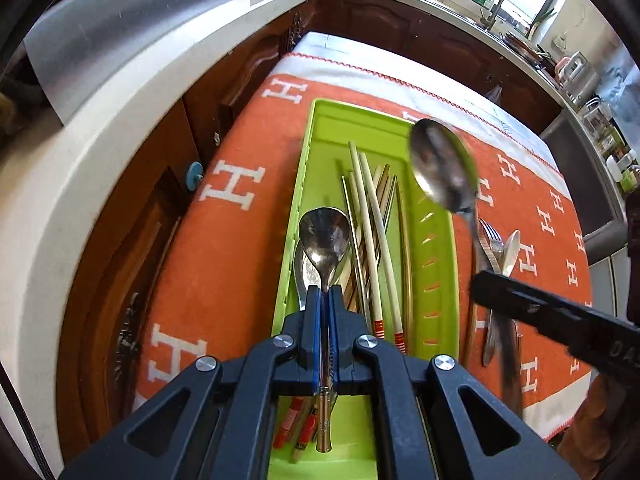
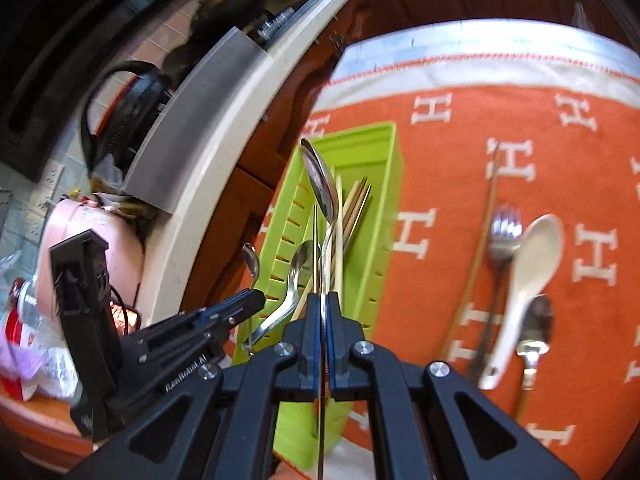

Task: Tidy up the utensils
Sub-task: 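Carry the teaspoon with the left gripper while the right carries the steel spoon into the green tray, then move both open grippers back over the remaining utensils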

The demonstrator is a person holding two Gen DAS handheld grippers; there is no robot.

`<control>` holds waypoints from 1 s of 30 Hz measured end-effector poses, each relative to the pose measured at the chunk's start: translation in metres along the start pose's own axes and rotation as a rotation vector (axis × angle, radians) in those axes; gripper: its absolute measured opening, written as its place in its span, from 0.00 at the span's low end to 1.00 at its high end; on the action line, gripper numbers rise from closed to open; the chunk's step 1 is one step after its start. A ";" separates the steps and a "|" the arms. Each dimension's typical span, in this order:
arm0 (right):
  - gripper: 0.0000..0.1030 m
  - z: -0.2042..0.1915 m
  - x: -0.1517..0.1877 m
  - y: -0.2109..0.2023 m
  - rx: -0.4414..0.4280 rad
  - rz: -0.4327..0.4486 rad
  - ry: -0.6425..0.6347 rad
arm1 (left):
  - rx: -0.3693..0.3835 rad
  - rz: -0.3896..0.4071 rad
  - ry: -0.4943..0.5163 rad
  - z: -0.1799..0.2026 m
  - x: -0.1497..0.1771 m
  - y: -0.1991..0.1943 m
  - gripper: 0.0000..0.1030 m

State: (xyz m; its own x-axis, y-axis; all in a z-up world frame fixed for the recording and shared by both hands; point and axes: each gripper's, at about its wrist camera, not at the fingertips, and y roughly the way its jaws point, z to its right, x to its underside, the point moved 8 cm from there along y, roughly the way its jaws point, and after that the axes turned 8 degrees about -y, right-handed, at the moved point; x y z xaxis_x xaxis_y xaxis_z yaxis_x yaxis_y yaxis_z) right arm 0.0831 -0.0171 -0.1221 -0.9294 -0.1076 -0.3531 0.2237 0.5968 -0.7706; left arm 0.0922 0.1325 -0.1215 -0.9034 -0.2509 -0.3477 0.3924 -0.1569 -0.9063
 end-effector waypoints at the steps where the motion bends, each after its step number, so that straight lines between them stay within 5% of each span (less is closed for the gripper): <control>1: 0.03 0.001 -0.001 0.004 0.012 -0.003 0.008 | 0.009 -0.004 -0.002 0.000 -0.001 0.004 0.01; 12: 0.07 0.010 -0.003 0.031 0.096 -0.034 0.096 | 0.018 0.041 0.026 0.009 -0.006 0.010 0.12; 30: 0.07 0.055 0.004 -0.051 0.164 0.113 0.031 | 0.019 0.056 0.108 0.051 0.011 -0.011 0.20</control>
State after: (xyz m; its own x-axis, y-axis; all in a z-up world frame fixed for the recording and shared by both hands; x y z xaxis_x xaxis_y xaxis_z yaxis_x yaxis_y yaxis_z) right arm 0.0839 -0.0913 -0.1132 -0.9037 -0.0219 -0.4276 0.3692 0.4660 -0.8041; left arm 0.0867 0.0829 -0.1032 -0.8929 -0.1559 -0.4225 0.4452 -0.1640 -0.8803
